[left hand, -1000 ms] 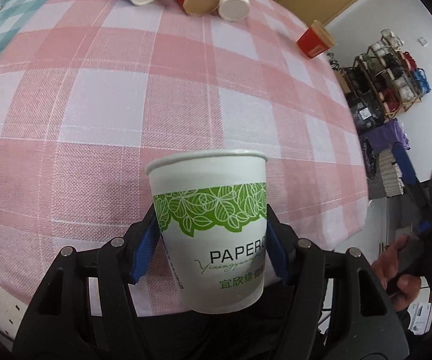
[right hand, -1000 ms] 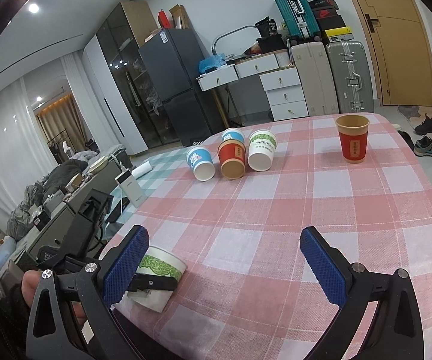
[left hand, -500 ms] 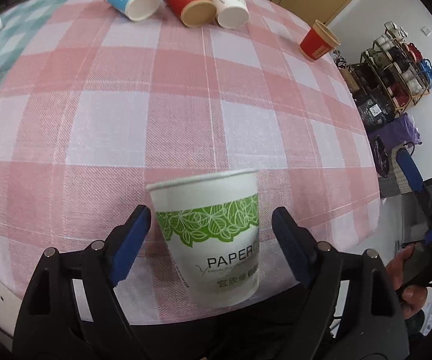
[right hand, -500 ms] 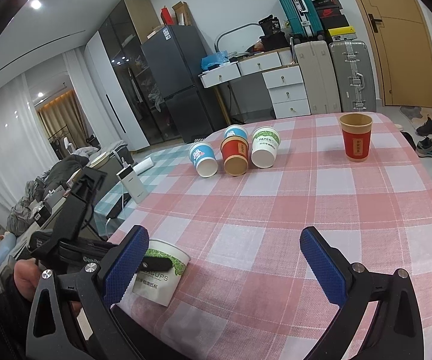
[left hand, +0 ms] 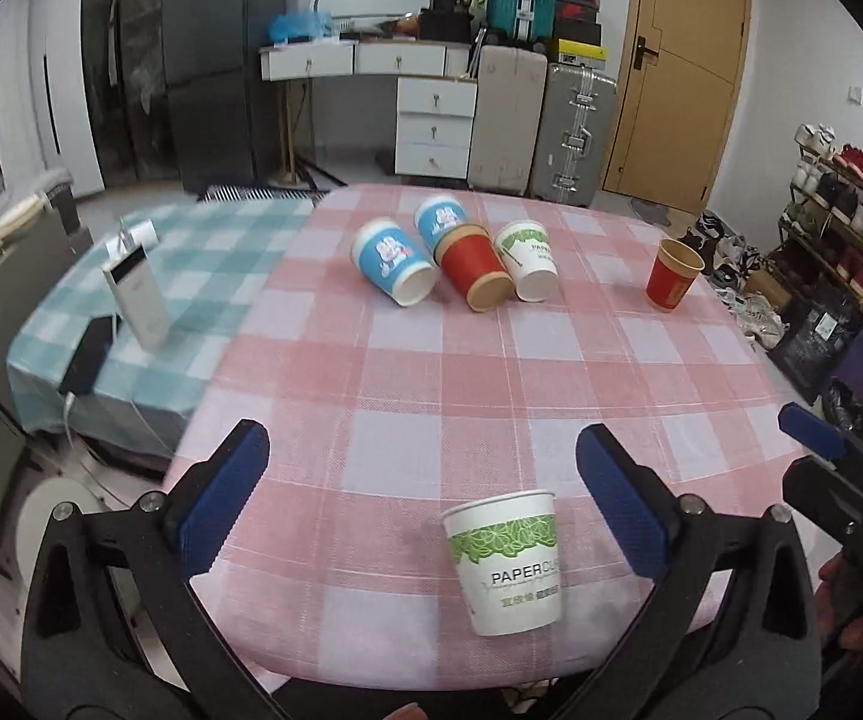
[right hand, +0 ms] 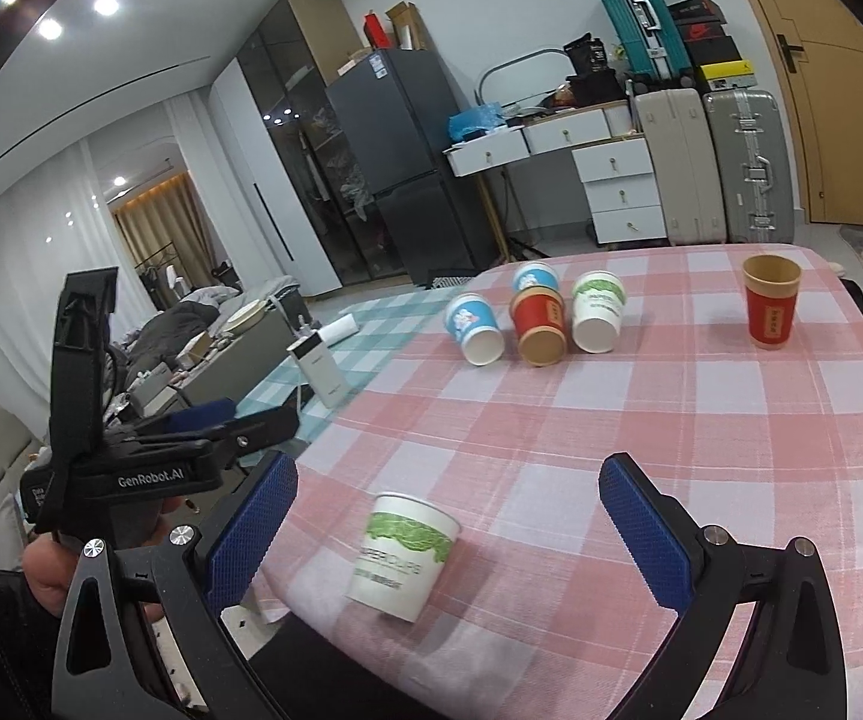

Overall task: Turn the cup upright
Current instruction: 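Lower the white cup onto the table and open the left gripper, then grasp the white cup by its body with the right gripper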

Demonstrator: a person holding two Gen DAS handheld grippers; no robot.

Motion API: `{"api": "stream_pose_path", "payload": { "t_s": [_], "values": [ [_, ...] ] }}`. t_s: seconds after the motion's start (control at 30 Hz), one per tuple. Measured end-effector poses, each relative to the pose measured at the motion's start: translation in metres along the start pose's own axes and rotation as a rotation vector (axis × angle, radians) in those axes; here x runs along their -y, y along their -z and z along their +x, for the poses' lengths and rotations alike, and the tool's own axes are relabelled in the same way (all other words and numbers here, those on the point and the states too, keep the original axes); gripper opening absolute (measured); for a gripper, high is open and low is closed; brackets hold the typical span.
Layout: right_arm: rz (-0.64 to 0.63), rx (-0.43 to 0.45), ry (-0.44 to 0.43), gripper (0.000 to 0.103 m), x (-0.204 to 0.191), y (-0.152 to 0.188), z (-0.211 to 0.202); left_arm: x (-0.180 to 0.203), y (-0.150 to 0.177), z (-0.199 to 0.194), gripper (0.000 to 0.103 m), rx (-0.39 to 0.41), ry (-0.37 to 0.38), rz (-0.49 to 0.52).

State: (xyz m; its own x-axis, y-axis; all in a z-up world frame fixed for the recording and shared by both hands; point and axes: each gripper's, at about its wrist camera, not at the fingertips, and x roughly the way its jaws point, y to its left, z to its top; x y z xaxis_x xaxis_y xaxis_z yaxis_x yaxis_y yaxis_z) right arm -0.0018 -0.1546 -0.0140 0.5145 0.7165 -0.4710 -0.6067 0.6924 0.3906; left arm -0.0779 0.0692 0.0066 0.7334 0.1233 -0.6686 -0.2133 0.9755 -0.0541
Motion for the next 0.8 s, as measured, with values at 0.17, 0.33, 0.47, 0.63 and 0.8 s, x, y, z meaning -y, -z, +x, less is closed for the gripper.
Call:
{"api": "stream_pose_path", "payload": {
  "t_s": [0.17,0.33,0.47,0.63,0.8],
  "values": [
    [0.009,-0.004,-0.026,0.103,-0.009,-0.003,-0.002,-0.005,0.004,-0.014,0.102,-0.011,0.028,-0.024],
    [0.031,-0.057,-0.027,0.103,-0.013,-0.005,0.006,-0.004,0.01,-0.018,0.102,-0.012,0.028,-0.016],
    [0.043,-0.149,-0.025,0.103,-0.016,-0.005,0.024,-0.005,0.019,-0.022,0.102,-0.007,0.027,-0.017],
    [0.064,-0.359,-0.021,0.103,-0.01,0.0,0.066,-0.022,0.032,-0.024,0.102,-0.006,0.022,-0.056],
    [0.038,-0.598,0.002,0.103,-0.008,0.008,0.114,-0.048,0.037,-0.03,0.102,0.011,0.046,-0.118]
  ]
}}
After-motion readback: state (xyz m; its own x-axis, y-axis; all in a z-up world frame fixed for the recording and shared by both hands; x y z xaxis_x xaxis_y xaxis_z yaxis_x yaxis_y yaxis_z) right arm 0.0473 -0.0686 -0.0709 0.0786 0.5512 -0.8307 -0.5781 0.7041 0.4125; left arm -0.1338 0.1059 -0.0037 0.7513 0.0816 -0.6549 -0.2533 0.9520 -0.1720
